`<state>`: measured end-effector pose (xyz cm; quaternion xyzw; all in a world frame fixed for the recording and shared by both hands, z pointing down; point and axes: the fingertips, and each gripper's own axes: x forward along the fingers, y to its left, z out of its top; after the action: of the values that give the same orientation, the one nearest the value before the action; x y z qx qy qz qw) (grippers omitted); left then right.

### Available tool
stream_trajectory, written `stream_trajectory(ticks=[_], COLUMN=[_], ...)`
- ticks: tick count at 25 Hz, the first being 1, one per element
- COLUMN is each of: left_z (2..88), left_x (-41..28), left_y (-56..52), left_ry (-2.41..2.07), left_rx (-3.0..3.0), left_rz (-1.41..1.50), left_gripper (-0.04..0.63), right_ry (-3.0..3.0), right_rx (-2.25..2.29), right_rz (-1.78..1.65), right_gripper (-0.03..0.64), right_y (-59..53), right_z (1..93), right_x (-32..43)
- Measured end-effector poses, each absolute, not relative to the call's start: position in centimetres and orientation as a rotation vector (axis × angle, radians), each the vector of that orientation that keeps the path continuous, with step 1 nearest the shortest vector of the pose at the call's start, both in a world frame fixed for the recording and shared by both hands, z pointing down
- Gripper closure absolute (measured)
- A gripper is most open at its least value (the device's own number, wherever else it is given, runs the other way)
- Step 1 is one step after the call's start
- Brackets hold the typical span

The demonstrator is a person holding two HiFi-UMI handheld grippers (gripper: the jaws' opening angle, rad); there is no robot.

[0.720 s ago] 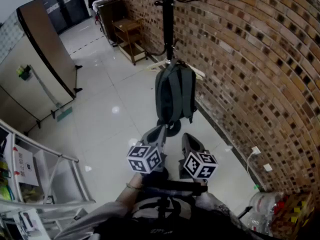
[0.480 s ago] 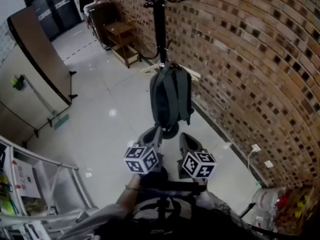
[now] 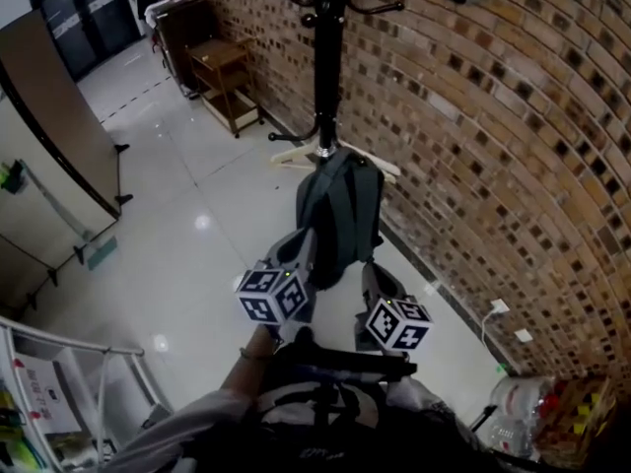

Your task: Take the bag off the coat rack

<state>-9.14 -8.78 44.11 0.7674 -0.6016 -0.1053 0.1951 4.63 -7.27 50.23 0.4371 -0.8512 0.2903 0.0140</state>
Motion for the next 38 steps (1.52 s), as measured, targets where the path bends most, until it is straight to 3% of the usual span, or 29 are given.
stream_trajectory(ticks=[12,14,18,25,30,38], left_z=[43.8,43.8,44.0,44.4,44.4,45.1], left_x=[-13.8,-13.9,-13.0,-11.1,-10.8,-9.1], left_y=[-18.0,-19.2,-20.9,-22.9,-25.3,-26.8], left_ry=[-1.422,-1.359,-1.246,-0.952,-0.836,-0.59], left_rx=[2.288,2.309,2.411,2.47,2.504,2.499], left_rz=[-0.242,-0.237,-0.13,-0.007,0.091,0.206], left_gripper=[0.586,0.531,0.485,0.468,0.419,0.417], right_ry=[-2.539,-2.518,-2.487,-2.451,-2.453,-2.431], right_rx=[1.574,1.584,1.613,1.602,1.585,1.586], right_rz=[0.914,0.914,0.9,0.911,0.905,0.895], right_gripper=[0.626,0.626,0.627,0.626,0.626,0.626], right_y=[-13.2,-13.6,-14.6,-15.4,-17.2,-20.1], right_z=[50.5,50.9,50.9,51.3,51.3,51.2], right_x=[1.0,1.0,1.3,1.8,2.6,4.7])
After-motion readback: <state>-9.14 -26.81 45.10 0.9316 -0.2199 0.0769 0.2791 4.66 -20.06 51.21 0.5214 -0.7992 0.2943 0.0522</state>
